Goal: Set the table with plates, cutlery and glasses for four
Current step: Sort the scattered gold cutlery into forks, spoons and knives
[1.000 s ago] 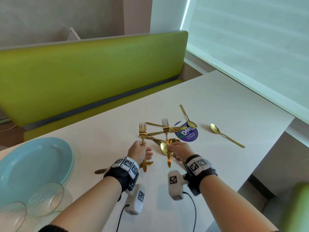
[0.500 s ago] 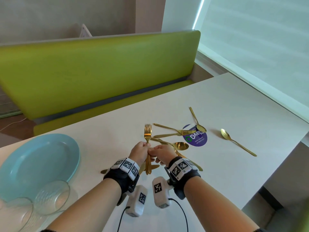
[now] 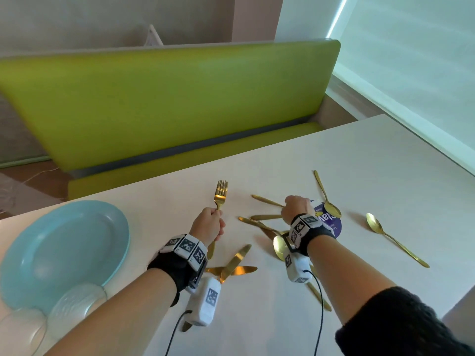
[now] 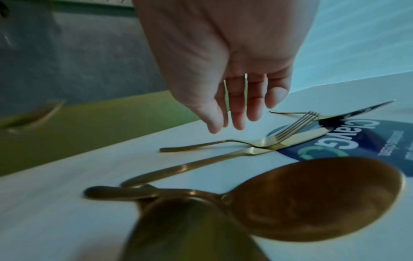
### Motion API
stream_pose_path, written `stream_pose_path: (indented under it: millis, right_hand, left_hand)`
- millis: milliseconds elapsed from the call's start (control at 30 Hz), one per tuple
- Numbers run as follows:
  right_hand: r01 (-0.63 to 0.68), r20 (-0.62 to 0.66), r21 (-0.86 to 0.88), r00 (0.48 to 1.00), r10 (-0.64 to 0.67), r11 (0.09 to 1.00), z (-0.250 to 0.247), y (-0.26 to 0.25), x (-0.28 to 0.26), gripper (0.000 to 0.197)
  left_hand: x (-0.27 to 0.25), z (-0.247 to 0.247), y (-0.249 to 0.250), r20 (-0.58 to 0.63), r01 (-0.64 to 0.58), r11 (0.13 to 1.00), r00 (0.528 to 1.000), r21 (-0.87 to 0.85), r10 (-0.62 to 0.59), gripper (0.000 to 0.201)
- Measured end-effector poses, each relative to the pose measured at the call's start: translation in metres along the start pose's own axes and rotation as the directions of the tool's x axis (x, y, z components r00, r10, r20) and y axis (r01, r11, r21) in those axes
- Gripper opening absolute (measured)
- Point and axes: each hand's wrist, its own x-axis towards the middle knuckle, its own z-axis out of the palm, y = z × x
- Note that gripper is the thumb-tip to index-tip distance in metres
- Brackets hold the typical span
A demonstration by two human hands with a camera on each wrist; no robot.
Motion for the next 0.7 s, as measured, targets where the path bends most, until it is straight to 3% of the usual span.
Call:
stream_pose_path:
  millis: [167, 467, 600, 700]
  right_hand:
    - [-0.004, 0.002, -0.131, 1.000, 0.004, 0.991, 0.009, 0.008, 0.015, 0.032]
    - [0.179, -0.144, -0.202, 0.967, -0.210, 0.963, 0.010, 0.006, 0.017, 0.024]
    - [0.367, -0.129, -0.328, 0.895, -0.426, 0.870, -0.008, -0.003, 0.006, 0.023]
    - [0.539, -0.033, -0.415, 0.796, -0.604, 0.733, -0.018, -0.011, -0.012, 0.023]
  left_hand:
    - [0.013, -0.001, 0.011, 0.017, 0.000, 0.999, 1.000, 0.046, -0.001, 0.023]
    - [0.019, 0.007, 0.020, 0.010, -0.021, 0.981, 1.000, 0.191, 0.020, 0.025]
    - [0.020, 0.007, 0.022, -0.016, -0.009, 0.957, 1.000, 0.290, 0.014, 0.031]
    - [0.017, 0.009, 0.024, -0.008, -0.013, 0.945, 1.000, 0.327, 0.016, 0.030]
